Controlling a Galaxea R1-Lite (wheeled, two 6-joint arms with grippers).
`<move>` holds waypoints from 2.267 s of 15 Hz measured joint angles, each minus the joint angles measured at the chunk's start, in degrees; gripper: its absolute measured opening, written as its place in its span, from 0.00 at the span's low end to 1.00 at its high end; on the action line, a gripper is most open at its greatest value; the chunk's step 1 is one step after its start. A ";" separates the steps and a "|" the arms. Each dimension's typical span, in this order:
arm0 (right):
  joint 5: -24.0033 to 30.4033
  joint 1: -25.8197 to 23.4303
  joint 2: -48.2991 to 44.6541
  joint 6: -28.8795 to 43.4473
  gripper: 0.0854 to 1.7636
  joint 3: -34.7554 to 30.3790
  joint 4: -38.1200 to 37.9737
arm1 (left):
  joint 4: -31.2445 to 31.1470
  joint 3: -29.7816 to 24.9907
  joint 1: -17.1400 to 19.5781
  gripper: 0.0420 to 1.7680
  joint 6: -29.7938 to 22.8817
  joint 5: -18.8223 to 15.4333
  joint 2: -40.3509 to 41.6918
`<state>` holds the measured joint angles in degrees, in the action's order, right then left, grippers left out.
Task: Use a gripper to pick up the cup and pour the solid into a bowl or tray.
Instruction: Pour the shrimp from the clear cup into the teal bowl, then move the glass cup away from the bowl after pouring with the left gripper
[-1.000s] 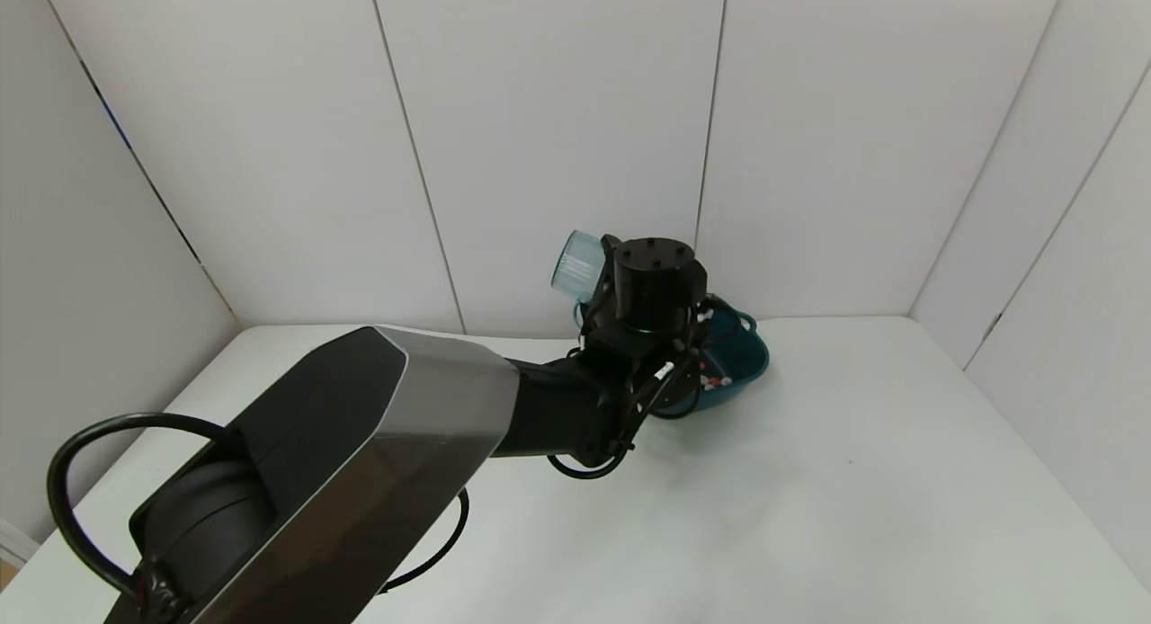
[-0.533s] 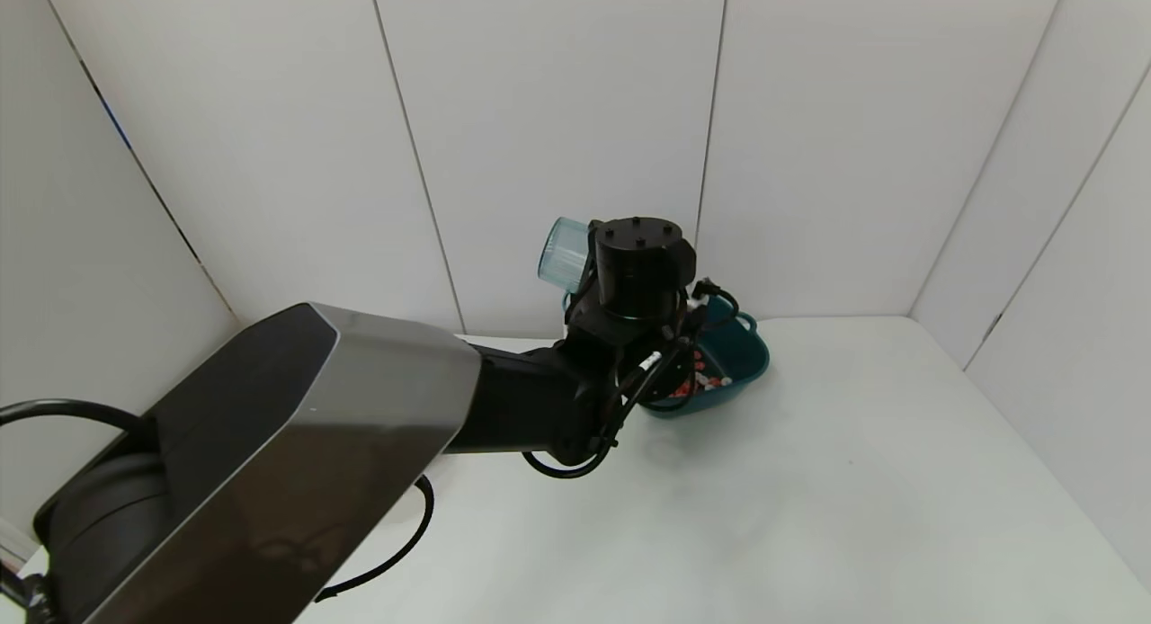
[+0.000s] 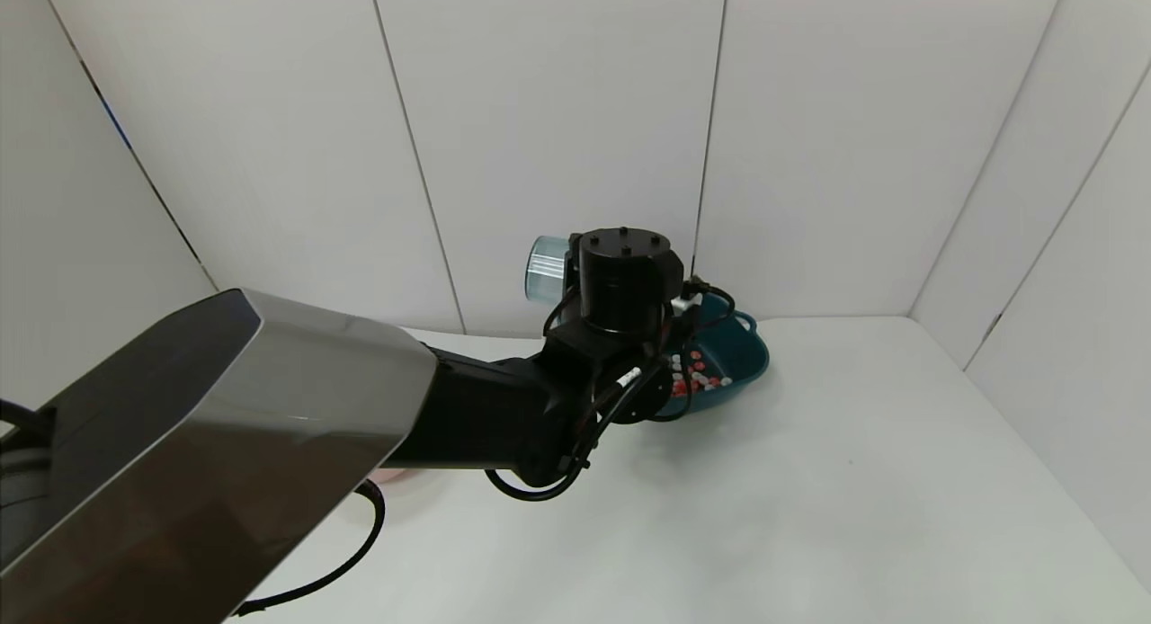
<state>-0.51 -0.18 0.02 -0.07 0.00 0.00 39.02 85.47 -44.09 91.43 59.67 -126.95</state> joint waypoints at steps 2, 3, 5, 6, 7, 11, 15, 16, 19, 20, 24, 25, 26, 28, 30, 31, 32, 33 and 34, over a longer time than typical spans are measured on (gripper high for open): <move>-0.01 0.00 0.00 -0.02 0.97 0.00 0.00 | -6.23 -2.01 -0.17 0.70 -9.76 -0.77 1.66; -0.01 0.00 0.00 0.00 0.97 0.00 0.00 | -9.56 -2.54 -0.26 0.70 -15.14 -2.01 2.54; -0.01 0.00 0.00 0.00 0.97 0.00 0.00 | -16.20 -3.04 -0.17 0.70 -25.61 -5.60 4.27; -0.01 0.00 0.00 -0.02 0.97 0.00 0.00 | -18.38 -3.25 -0.09 0.70 -29.64 -7.11 5.03; -0.01 0.00 0.00 0.00 0.97 0.00 0.00 | -19.93 -3.55 0.09 0.70 -33.61 -8.66 5.71; 0.00 0.00 0.00 0.00 0.97 0.00 0.00 | -21.33 -6.25 0.77 0.70 -48.82 -13.81 7.55; -0.04 0.00 0.00 0.00 0.97 0.00 0.00 | -21.36 -14.41 2.15 0.70 -64.06 -21.50 10.12; -0.01 0.00 0.00 0.00 0.97 0.00 0.00 | -20.81 -15.90 2.86 0.70 -68.22 -22.93 10.89; -0.01 0.00 0.00 0.00 0.97 0.00 0.00 | -20.59 -17.99 5.51 0.70 -79.31 -23.93 12.09; 0.00 0.00 0.00 0.00 0.97 0.00 0.00 | -20.55 -18.44 6.17 0.70 -82.14 -24.37 12.35; -0.01 0.00 0.00 -0.02 0.97 0.00 0.00 | -17.05 -20.83 8.79 0.70 -91.65 -26.43 13.20; -0.01 0.00 0.00 0.00 0.97 0.00 0.00 | -14.19 -21.94 9.20 0.70 -92.99 -26.79 13.29; 0.00 0.00 0.00 0.02 0.97 0.00 0.00 | -11.00 -23.34 9.62 0.70 -93.71 -27.67 13.34; 0.00 0.00 0.00 -0.02 0.97 0.00 0.00 | -4.08 -27.12 10.39 0.70 -95.11 -29.44 13.29; -0.01 0.00 0.00 -0.02 0.97 0.00 0.00 | 1.85 -29.85 11.28 0.70 -95.56 -29.81 12.79; -0.01 0.00 0.00 0.00 0.97 0.00 0.00 | 3.69 -30.90 11.96 0.70 -95.72 -29.90 12.31; 0.00 0.00 0.00 0.00 0.97 0.00 0.00 | 5.35 -31.89 12.65 0.70 -95.81 -29.90 11.61; 0.00 0.00 0.00 -0.02 0.97 0.00 0.00 | 7.34 -32.59 13.12 0.70 -95.85 -29.88 10.89; 0.00 0.00 0.00 0.00 0.97 0.00 0.00 | 10.03 -33.33 13.42 0.70 -95.94 -29.90 9.92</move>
<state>-0.51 -0.18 0.02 -0.07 0.00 0.00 49.05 52.14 -30.67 -4.51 29.77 -117.03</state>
